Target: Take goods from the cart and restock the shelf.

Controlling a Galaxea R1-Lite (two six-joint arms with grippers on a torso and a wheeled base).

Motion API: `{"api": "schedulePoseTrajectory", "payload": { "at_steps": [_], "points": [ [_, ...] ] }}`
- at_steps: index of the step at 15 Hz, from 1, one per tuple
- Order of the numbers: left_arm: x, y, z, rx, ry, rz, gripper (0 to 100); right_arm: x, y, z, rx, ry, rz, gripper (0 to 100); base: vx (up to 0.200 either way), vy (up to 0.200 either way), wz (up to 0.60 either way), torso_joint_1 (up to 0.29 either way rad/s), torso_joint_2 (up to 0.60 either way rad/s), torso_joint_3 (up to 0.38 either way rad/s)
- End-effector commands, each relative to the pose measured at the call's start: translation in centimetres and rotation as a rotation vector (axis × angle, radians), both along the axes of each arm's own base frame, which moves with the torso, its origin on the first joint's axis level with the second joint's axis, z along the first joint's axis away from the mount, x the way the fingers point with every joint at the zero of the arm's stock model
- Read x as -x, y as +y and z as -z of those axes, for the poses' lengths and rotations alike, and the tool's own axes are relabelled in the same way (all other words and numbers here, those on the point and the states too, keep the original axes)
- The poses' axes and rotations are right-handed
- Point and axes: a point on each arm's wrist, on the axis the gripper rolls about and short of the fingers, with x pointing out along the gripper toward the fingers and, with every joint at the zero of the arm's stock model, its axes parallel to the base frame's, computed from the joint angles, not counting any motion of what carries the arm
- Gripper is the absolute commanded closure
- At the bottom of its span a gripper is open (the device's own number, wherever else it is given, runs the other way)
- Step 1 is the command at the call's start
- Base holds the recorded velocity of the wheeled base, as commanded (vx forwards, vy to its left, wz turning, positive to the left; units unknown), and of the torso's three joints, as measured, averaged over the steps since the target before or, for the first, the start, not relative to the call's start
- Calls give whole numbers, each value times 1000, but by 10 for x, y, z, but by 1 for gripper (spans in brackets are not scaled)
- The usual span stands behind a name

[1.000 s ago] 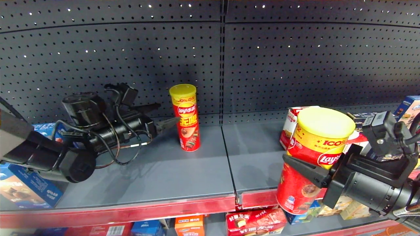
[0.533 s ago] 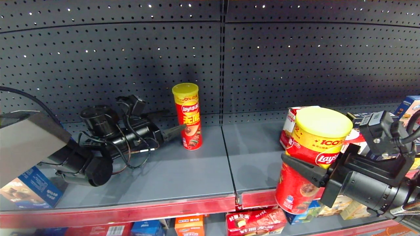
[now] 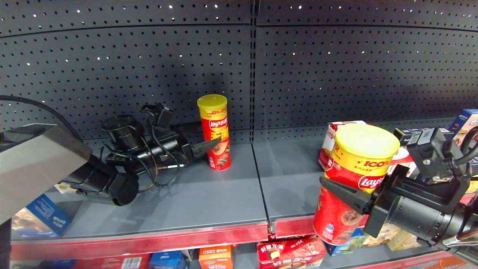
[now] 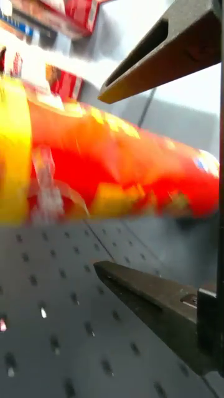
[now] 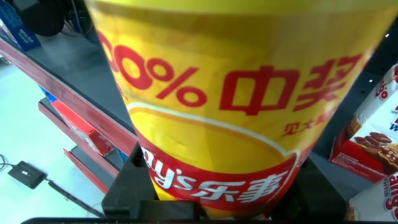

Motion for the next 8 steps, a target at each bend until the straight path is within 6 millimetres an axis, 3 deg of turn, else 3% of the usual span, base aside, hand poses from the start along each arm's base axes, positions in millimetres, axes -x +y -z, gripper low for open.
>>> {"api": "schedulePoseTrajectory", "payload": {
  "at_steps": [1, 4, 8],
  "points": [
    [3, -11, -2, 1, -6, 29, 0, -2, 1, 1, 3, 3, 2, 100, 0, 0, 0, 0, 0, 0],
    [5, -24, -2, 0, 4, 60, 0, -2, 1, 1, 2, 2, 4, 100, 0, 0, 0, 0, 0, 0],
    [1, -27, -7, -1, 6, 60, 0, -2, 0, 2, 4, 4, 7, 100, 0, 0, 0, 0, 0, 0]
  ]
}}
